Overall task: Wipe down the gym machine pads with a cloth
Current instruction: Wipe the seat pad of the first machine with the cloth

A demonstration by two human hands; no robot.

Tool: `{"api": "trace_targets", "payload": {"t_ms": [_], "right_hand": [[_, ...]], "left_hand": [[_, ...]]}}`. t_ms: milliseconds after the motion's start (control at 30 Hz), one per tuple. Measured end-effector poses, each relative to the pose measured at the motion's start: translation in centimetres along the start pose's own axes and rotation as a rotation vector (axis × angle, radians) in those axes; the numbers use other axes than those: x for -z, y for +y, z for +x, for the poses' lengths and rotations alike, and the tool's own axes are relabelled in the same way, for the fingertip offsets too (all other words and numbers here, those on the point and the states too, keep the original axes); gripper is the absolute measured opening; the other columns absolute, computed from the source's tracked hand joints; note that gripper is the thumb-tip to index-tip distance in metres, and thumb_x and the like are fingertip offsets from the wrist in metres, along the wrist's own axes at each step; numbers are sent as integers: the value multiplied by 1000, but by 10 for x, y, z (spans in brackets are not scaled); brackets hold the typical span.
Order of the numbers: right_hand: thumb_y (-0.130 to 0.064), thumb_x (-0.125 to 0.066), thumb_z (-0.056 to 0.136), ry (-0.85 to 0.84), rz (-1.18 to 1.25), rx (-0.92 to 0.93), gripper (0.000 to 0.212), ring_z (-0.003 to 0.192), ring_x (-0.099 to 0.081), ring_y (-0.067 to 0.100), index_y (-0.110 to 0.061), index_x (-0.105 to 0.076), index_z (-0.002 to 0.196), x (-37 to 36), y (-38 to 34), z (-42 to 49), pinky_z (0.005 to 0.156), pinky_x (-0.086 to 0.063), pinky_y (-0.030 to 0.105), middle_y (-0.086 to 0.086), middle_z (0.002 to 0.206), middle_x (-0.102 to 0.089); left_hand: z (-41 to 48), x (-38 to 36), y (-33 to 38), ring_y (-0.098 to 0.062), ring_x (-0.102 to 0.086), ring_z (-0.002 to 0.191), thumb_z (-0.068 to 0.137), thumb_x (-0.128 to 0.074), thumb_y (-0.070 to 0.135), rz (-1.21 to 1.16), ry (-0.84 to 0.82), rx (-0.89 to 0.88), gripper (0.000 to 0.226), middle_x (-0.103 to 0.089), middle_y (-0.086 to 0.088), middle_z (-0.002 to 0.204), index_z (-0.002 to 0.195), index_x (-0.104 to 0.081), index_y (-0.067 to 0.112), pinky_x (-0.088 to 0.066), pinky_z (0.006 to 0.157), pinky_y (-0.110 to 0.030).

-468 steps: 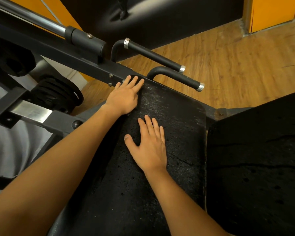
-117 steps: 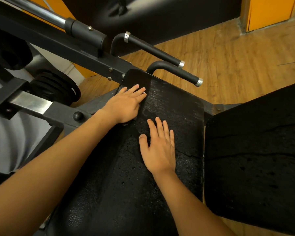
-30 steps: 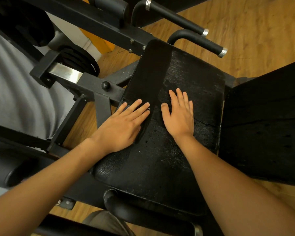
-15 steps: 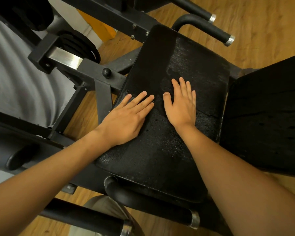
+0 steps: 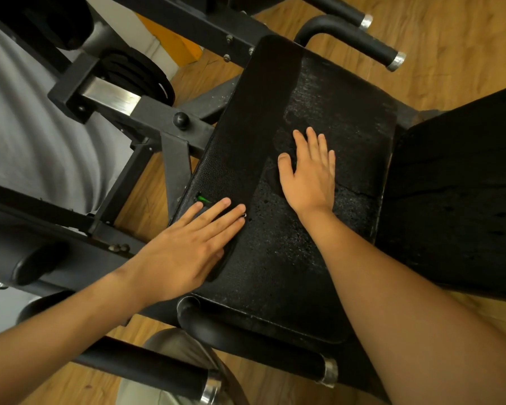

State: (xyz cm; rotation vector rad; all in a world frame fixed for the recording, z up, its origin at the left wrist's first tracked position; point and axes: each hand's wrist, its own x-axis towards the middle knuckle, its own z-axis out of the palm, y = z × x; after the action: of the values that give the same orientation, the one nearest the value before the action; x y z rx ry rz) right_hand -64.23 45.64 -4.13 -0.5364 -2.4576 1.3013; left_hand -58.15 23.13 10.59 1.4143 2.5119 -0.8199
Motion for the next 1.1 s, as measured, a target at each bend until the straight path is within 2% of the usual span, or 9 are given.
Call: {"api": "trace_targets", "payload": {"t_ms": [133,333,433,533,600,733,867,933,1100], "right_hand": [[-48,-30,107,-4,8,-4,59,159,0,17,-27,-25,162,-1,1,0,129,-1,45,-2,172,-11],[-49,-28,107,0,11,8,59,158,3,14,-30,-23,162,-1,1,-2,129,1,43,-4,172,-10],[-48,-29,107,14,11,4,58,158,2,13,-30,-24,162,-1,1,-1,129,0,43,-5,171,-11],[-48,-29,105,33,14,14,59,158,2,12,-30,-26,161,-2,0,-1,129,1,40,-6,171,-13],[-52,-23,102,34,15,13,62,157,4,10,-32,-25,161,-1,-1,-1,128,4,38,-8,171,-11],[-58,-7,95,12,12,5,71,155,13,6,-36,-17,162,0,-1,0,126,10,35,-13,171,-2],[-59,-2,93,-22,26,14,73,153,21,5,-38,-10,162,1,1,2,125,14,36,-15,169,7],[-59,-4,94,-49,26,15,71,152,24,4,-38,-8,162,1,3,3,125,15,37,-16,169,10],[-53,-21,106,-97,43,29,59,150,28,1,-39,-8,163,6,6,2,126,14,36,-18,168,12]], "left_hand": [[-2,-1,-6,-15,9,157,103,-24,35,-48,-37,11,63,-1,5,171,163,-11,22,6,125,-38],[37,0,-20,-12,12,156,100,-17,33,-92,61,99,64,2,6,170,163,-9,25,5,127,-37],[83,9,-37,-16,6,156,101,-21,31,-77,153,133,62,-5,4,170,163,-18,21,0,124,-39],[141,21,-57,-13,11,155,107,-33,25,-100,177,178,60,0,5,170,163,-15,22,7,121,-37],[179,30,-66,-13,11,155,107,-35,23,-79,173,217,61,2,4,171,163,-12,21,7,123,-37],[245,51,-82,-19,3,157,107,-34,24,-85,180,244,59,-5,-1,171,163,-17,16,-3,126,-44],[294,62,-100,-20,-2,157,106,-37,19,-154,192,240,57,-13,-2,170,161,-23,15,-4,125,-44],[310,63,-106,-20,-3,157,106,-38,19,-152,201,243,57,-14,-3,170,161,-24,15,-4,125,-44],[335,69,-113,-22,-3,157,104,-40,18,-123,199,267,59,-15,-5,170,161,-24,13,-5,126,-45]]}}
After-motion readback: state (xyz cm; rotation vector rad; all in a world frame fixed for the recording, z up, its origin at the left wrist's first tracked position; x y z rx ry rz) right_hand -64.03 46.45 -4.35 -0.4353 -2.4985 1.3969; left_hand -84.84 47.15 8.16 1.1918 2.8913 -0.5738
